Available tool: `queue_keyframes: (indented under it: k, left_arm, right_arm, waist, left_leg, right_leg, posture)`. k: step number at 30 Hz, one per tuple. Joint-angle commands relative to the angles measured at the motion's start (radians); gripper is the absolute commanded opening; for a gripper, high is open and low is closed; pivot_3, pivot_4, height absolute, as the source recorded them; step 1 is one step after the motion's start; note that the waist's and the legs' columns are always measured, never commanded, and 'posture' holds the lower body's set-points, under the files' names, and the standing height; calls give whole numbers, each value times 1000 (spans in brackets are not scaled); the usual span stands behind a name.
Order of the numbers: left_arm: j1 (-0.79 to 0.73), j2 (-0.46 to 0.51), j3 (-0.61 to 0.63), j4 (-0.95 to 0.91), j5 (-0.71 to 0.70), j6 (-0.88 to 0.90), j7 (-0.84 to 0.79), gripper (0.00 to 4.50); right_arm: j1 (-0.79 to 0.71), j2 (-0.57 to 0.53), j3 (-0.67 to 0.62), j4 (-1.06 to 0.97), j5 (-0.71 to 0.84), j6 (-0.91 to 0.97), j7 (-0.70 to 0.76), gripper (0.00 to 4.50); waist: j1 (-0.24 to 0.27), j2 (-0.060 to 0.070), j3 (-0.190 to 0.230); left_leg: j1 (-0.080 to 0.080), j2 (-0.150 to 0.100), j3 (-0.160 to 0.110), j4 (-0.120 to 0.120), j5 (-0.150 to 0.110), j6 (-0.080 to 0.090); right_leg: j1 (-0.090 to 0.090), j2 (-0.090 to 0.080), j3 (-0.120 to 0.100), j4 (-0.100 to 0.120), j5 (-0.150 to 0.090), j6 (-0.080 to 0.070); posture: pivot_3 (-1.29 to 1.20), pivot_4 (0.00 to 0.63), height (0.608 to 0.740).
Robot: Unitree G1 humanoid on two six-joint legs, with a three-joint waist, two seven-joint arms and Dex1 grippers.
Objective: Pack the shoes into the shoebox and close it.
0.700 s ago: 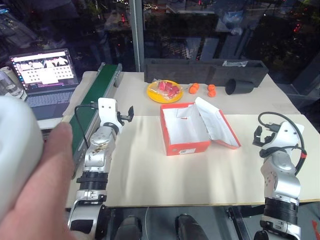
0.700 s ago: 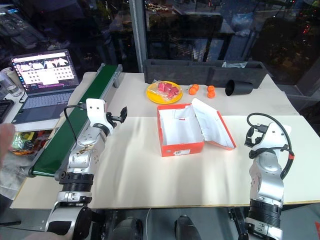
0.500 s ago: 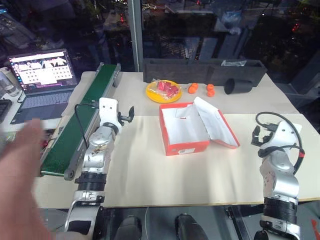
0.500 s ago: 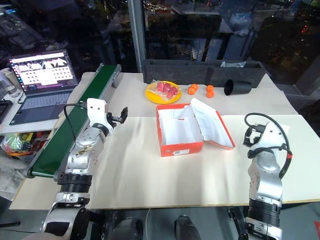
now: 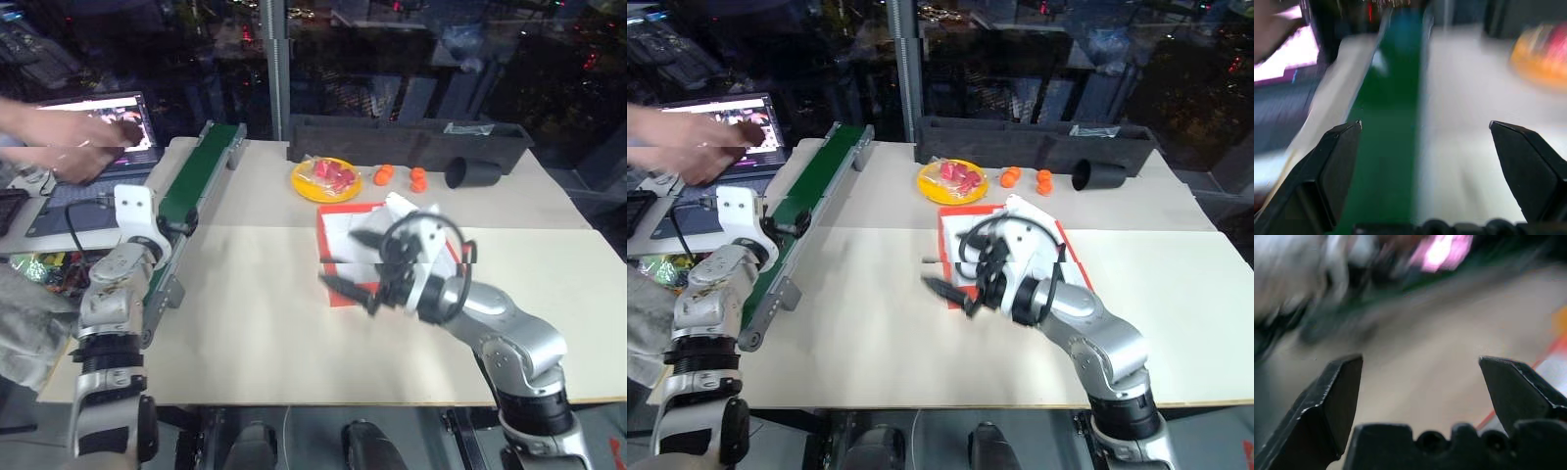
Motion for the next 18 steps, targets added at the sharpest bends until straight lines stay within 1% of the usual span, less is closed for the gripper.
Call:
queue_keyframes:
  k: [1,4,10,18]
  left_arm:
    - [-16,50,2,11,-11,47,-66,4500]
    - [-9,65,18,8,-10,27,-75,4500]
    - [-10,52,10,7,-10,31,-83,4500]
    - [-25,43,3,19,-8,31,-87,4500]
  right_arm:
    - [21,-57,32,-34,-27,9,39,4467]
    - [16,-43,21,-26,-45,-13,17,4467]
    - [5,-13,14,-23,-54,-15,-1,4467]
    - [21,-8,-2,-35,-46,-9,-3,4467]
  waist:
    - [9,-4,2]
    - [15,-4,2]
    - [15,-4,2]
    - [15,-4,2]
  left_leg:
    - [0,-1,0,0,0,0]
    - [0,0,-2,0,0,0]
    - [0,0,-2,0,0,0]
    - [0,0,-3,0,0,0]
  right_leg:
    - [0,-1,-2,0,0,-1]
    - [1,-1,-3,0,0,-1]
    - [1,-1,-3,1,0,-1]
    - [1,-1,-3,1,0,-1]
  posture:
    - [0,150,681]
    - [0,150,681]
    - [0,150,681]
    - [0,150,681]
